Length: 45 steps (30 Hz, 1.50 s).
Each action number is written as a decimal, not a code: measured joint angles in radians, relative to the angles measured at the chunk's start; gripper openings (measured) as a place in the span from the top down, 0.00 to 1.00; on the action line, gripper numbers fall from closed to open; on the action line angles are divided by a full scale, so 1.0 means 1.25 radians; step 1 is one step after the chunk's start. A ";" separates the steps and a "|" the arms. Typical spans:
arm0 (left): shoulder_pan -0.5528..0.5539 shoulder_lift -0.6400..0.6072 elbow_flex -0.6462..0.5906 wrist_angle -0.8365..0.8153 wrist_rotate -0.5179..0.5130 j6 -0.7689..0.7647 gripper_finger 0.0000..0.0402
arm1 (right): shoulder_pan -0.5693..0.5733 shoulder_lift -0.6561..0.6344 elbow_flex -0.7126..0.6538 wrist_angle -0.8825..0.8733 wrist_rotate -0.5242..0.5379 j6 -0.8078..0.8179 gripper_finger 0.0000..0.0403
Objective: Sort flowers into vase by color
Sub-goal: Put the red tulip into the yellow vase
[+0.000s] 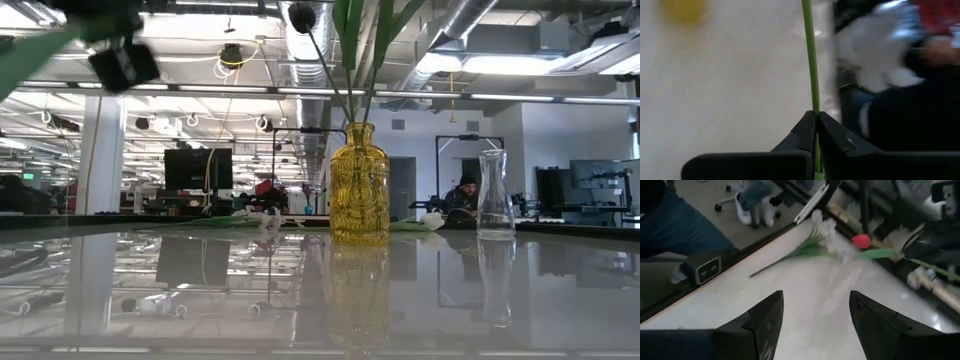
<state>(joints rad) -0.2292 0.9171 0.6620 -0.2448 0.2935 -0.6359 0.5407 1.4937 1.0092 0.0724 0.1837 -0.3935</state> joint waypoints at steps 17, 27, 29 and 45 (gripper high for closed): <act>-0.169 0.164 0.001 0.412 -0.047 0.014 1.00 | 0.074 0.039 0.000 0.157 -0.064 -0.131 0.46; -0.201 0.367 0.002 0.583 -0.084 -0.198 1.00 | 0.108 0.177 0.082 0.201 0.004 -0.154 0.48; -0.206 0.398 0.006 0.589 -0.087 -0.239 1.00 | 0.122 0.198 0.106 0.194 0.040 -0.160 0.48; -0.209 0.499 0.060 0.591 -0.123 -0.317 1.00 | 0.088 0.261 0.192 0.076 0.312 -0.140 0.48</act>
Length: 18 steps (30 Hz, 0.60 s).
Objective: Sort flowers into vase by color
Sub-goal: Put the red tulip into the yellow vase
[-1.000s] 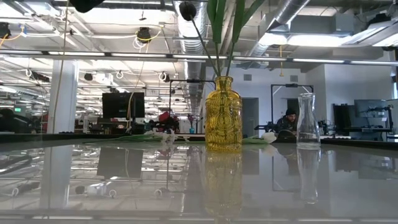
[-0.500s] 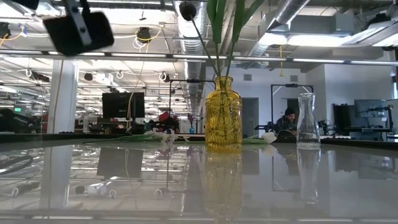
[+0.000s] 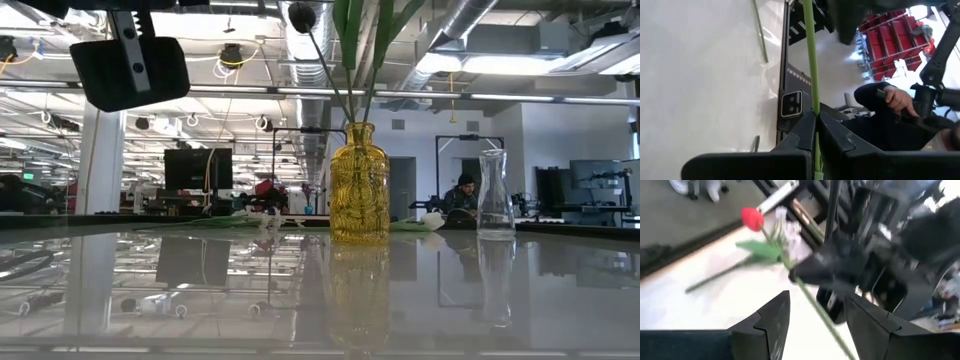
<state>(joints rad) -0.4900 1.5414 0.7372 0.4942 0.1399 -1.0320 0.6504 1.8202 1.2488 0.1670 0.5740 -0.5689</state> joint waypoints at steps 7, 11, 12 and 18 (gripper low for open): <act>0.000 0.000 0.000 -0.022 -0.032 -0.011 1.00 | -0.041 0.000 0.000 -0.088 0.003 0.066 0.53; 0.000 0.000 0.000 -0.026 -0.036 -0.026 1.00 | -0.041 0.000 0.000 -0.089 0.022 0.051 0.61; 0.000 0.000 0.000 -0.028 -0.036 -0.030 1.00 | -0.041 0.000 0.000 -0.094 0.023 0.046 0.63; 0.005 -0.001 0.000 -0.028 -0.028 -0.077 1.00 | -0.044 0.001 0.000 -0.132 0.066 0.017 0.72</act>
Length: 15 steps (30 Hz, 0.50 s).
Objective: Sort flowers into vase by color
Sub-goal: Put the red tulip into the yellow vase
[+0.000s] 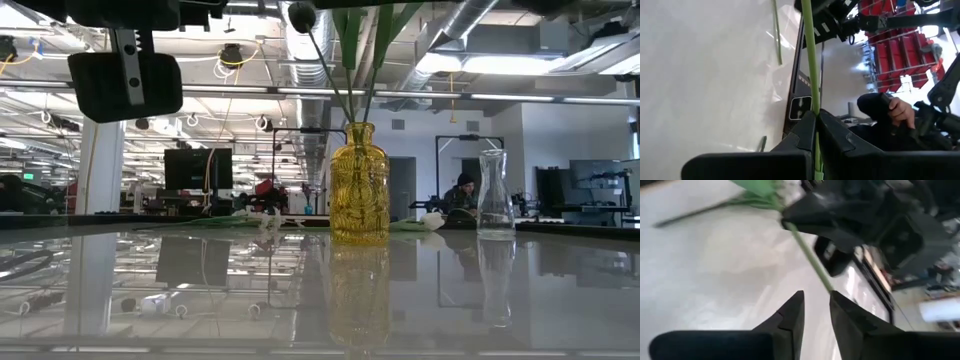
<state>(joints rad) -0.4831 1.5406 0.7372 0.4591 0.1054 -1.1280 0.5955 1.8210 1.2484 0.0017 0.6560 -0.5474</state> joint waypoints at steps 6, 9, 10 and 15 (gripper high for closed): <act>0.002 0.000 0.000 -0.006 0.006 -0.030 1.00 | -0.008 0.000 0.000 0.001 0.010 -0.022 0.77; 0.007 0.000 0.000 -0.014 0.014 -0.037 1.00 | -0.009 0.000 0.000 0.001 0.002 -0.024 0.77; 0.009 0.000 0.000 -0.016 0.017 -0.037 1.00 | -0.009 0.000 0.000 0.000 0.001 -0.024 0.76; 0.017 0.000 0.000 -0.019 0.025 -0.036 1.00 | -0.018 0.000 0.000 -0.002 -0.002 -0.029 0.68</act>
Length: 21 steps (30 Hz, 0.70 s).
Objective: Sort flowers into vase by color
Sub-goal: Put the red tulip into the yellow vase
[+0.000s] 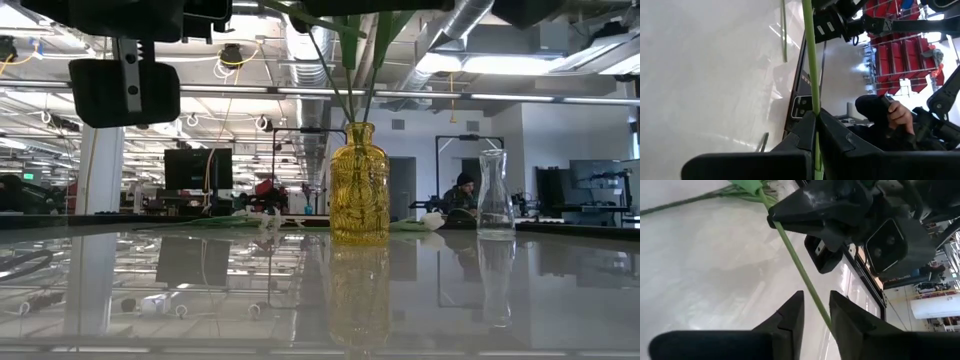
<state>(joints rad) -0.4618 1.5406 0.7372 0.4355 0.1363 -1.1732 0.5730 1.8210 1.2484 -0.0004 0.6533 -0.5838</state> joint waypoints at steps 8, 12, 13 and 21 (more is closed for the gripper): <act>-0.001 0.000 0.000 0.000 0.014 -0.002 1.00 | -0.021 0.000 0.000 -0.002 0.000 0.004 0.57; -0.001 0.000 0.000 0.000 0.027 -0.002 1.00 | -0.020 0.000 0.000 -0.014 0.000 0.004 0.61; -0.001 0.000 0.000 0.000 0.028 -0.002 1.00 | -0.018 0.000 0.000 -0.018 0.000 0.005 0.64; -0.001 -0.001 0.000 0.003 0.023 0.053 1.00 | 0.002 0.000 0.000 -0.042 -0.001 0.012 0.94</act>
<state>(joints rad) -0.4632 1.5398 0.7372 0.4386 0.1646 -1.1067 0.5755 1.8214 1.2480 -0.0526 0.6525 -0.5693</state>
